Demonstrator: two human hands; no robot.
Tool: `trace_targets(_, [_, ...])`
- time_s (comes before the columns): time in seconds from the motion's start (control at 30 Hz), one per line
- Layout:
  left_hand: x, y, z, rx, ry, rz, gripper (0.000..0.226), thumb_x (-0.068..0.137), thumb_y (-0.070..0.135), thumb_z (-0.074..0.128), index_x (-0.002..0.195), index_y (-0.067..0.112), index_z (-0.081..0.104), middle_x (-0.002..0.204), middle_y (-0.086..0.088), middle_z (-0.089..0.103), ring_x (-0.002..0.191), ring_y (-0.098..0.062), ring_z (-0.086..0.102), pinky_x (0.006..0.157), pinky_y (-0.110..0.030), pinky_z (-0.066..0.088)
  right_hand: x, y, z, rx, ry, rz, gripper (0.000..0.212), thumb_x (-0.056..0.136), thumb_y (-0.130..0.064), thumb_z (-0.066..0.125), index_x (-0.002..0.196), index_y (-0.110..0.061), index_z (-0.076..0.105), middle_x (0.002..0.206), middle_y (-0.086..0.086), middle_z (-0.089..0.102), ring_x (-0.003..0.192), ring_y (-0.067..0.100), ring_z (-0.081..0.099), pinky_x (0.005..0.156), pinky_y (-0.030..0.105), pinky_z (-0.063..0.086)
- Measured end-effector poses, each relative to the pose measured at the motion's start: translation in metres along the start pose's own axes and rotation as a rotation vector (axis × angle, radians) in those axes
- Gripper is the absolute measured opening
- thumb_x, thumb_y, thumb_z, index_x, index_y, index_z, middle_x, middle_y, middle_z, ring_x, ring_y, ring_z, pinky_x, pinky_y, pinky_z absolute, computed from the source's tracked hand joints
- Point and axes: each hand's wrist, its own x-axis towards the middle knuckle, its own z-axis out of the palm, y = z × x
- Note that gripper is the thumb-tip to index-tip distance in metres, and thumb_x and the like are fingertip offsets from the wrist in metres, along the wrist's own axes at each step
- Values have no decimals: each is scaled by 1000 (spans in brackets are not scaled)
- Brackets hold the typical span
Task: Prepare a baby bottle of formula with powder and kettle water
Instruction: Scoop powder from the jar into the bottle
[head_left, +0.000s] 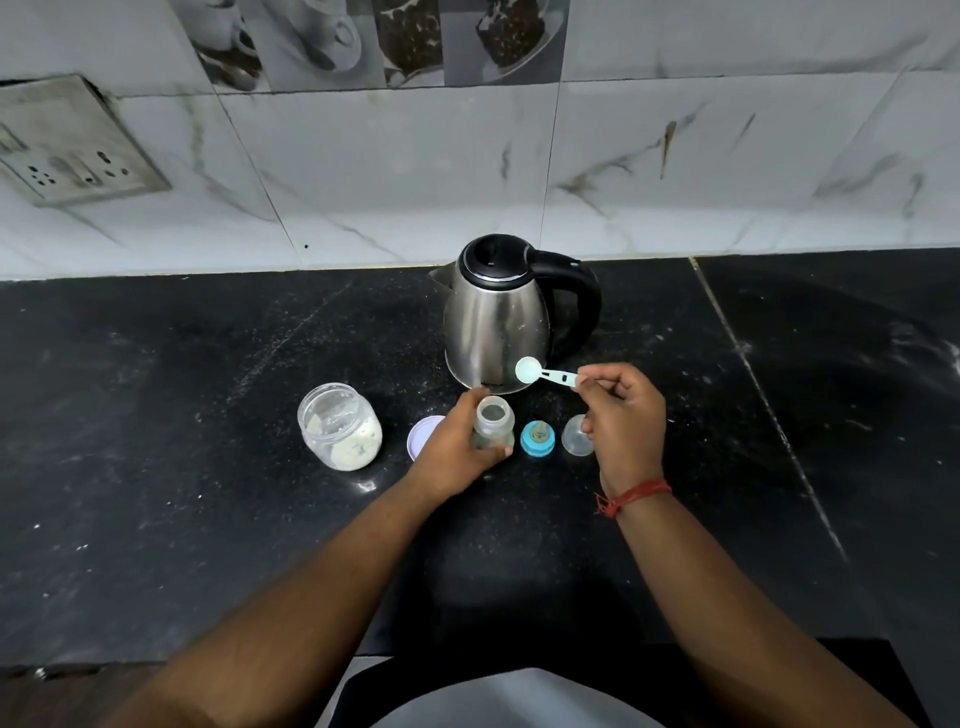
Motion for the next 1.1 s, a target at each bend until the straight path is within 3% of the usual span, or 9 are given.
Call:
trace_targets(0.13, [-5,-4,-3,-35,23,34,74,82,23,86,139,31,40,131,27,53,121,19,49,101,-5,33,-1,-1,-1,7,12,4,13,90,-2,68,86,-14,71,72,2,66,45,8,48,48,23,44])
trace_targets(0.33, [-23,-2,-26,-57,169,113,81,86,55,68,154,31,31,157,15,43,145,0,38,122,-30,32,0,-2,14,46,-23,7,12,90,-2,68,88,-13,71,81,13,67,45,9,48,44,20,41])
trace_targets(0.47, [-36,-4,-53,-34,272,195,79,92,44,67,158,21,30,162,10,38,150,-4,34,124,-42,32,-4,-10,41,120,-89,46,10,90,1,66,88,-9,69,69,2,63,42,9,46,42,21,38])
trace_targets(0.57, [-47,-5,-77,-6,377,242,79,94,37,68,160,17,29,165,8,35,152,-8,32,124,-41,32,-12,-15,68,186,-130,82,10,90,3,63,89,-7,68,64,-2,63,41,10,44,39,22,36])
trace_targets(0.67, [-58,-9,-100,69,481,261,78,94,46,64,159,17,31,166,9,32,151,-8,31,122,-28,29,-22,-15,95,152,-188,116,12,90,2,61,88,-8,68,60,-2,61,42,9,45,39,21,36])
trace_targets(0.77, [-69,-23,-123,117,534,251,78,93,52,61,158,19,32,167,10,29,152,-8,29,121,-22,25,-32,-12,122,57,-287,125,15,90,-1,61,84,-13,67,66,2,62,42,9,48,41,23,38])
trace_targets(0.87, [-77,-46,-139,222,549,241,78,95,54,59,157,15,33,171,6,23,158,-16,19,128,-45,22,-41,-9,146,-128,-398,47,14,90,-3,59,84,-13,67,67,-2,60,45,11,54,43,25,43])
trace_targets(0.93, [-83,-60,-148,298,538,195,81,96,59,55,159,15,32,173,5,15,160,-16,8,128,-55,14,-48,-7,162,-268,-454,-81,16,88,-3,60,83,-16,67,70,-5,62,53,14,58,48,26,47])
trace_targets(1.1, [-97,-88,-158,396,496,99,85,95,69,44,163,22,21,174,9,-1,160,-16,-6,128,-58,4,-57,9,190,-671,-554,-407,14,86,-13,62,86,-25,70,92,-8,63,81,15,62,70,37,53])
